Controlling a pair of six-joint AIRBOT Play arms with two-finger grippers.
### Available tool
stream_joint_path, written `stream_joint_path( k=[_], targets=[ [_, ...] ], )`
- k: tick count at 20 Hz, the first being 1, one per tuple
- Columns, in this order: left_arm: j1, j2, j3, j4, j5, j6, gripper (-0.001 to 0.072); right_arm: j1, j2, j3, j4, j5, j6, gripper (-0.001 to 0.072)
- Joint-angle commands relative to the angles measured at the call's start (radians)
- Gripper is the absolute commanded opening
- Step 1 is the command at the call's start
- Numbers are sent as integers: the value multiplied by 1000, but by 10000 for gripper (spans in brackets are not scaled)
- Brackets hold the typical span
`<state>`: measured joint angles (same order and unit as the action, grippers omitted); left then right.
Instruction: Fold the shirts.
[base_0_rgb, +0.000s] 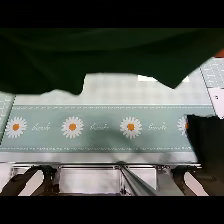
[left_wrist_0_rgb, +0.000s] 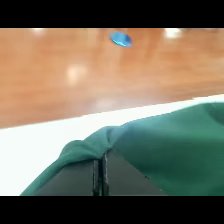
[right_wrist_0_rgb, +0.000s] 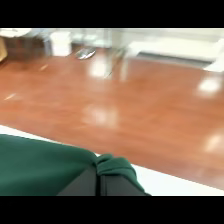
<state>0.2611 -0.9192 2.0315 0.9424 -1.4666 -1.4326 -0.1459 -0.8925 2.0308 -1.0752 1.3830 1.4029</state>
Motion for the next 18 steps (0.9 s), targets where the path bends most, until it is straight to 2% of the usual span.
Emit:
stream_joint_path(
  k=[1, 4, 6, 8, 11, 13, 15, 18],
  targets=[
    [-112, 153, 50, 244, -63, -21, 19, -1, 126, 19, -148, 118, 52, 19],
    [-357, 261, 24, 497, -66, -62, 19, -1, 174, 4, -198, 211, 93, 19],
    [-455, 278, -19, 611, -119, -83, 19, -1, 188, -57, -188, 259, 114, 19],
    [-502, 275, -138, 698, -150, -124, 19, -1, 188, -150, -155, 300, 127, 19],
    [-504, 243, -430, 703, -103, -175, 19, 0, 182, -378, -84, 251, 101, 19],
    [-503, 188, -649, 703, -3, -185, 19, 0, 165, -556, -42, 164, 64, 19],
    [-502, 98, -833, 703, 179, -237, 19, 0, 111, -717, -16, 55, 26, 20],
    [-494, -116, -945, 703, 461, -318, 19, 0, -69, -845, 9, -121, -21, 19]
  ],
)
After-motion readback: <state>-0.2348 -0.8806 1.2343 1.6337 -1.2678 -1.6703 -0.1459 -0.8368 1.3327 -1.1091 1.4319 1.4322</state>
